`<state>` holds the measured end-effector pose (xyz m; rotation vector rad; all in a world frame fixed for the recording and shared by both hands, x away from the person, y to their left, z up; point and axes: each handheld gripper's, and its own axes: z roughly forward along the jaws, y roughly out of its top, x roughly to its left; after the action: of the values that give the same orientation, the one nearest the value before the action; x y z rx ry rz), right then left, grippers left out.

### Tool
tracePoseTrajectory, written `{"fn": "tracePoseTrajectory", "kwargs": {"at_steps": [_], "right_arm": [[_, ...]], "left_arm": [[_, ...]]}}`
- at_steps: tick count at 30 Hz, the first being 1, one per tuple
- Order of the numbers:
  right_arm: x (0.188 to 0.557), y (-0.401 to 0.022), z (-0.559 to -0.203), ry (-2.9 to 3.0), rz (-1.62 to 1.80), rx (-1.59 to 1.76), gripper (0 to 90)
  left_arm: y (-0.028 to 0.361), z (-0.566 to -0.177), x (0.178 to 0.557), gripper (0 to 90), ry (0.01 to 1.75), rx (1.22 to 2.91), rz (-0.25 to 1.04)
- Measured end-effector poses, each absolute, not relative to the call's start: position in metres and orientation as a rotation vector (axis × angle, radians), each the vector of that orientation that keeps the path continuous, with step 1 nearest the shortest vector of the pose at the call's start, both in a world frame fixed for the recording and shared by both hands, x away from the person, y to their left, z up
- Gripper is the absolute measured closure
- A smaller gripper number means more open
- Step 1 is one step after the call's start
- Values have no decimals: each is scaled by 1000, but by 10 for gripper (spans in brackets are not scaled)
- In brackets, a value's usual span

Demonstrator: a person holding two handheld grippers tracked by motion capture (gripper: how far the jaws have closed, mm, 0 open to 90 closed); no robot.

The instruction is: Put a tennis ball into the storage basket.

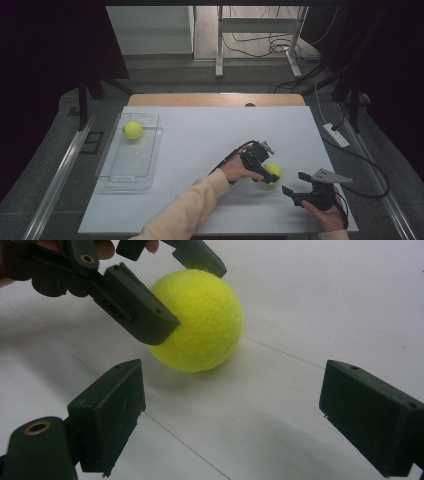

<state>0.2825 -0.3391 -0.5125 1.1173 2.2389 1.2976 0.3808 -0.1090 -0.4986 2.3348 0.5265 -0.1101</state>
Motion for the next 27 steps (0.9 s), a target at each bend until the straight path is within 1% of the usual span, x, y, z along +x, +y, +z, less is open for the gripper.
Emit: {"fn": "tracePoseTrajectory", "kwargs": {"at_steps": [4, 6, 7, 8, 17, 27], "right_arm": [[282, -339, -513, 2242, 1306, 1116, 113], [282, -340, -513, 2243, 1306, 1115, 113], [282, -339, -513, 2244, 1306, 1115, 113], [282, -339, -513, 2243, 1305, 1113, 114], [281, -339, -512, 2236, 1308, 1110, 114], [281, -340, -511, 2230, 1305, 1107, 116]], "left_arm": [[-111, -500, 381, 165, 514, 2330, -130], [-111, -501, 380, 220, 510, 2328, -137], [-111, -501, 379, 220, 504, 2327, -144], [-111, -501, 379, 265, 502, 2326, -145], [-110, -498, 378, 279, 500, 2342, -125], [-95, -487, 380, 281, 505, 2315, -83]]}}
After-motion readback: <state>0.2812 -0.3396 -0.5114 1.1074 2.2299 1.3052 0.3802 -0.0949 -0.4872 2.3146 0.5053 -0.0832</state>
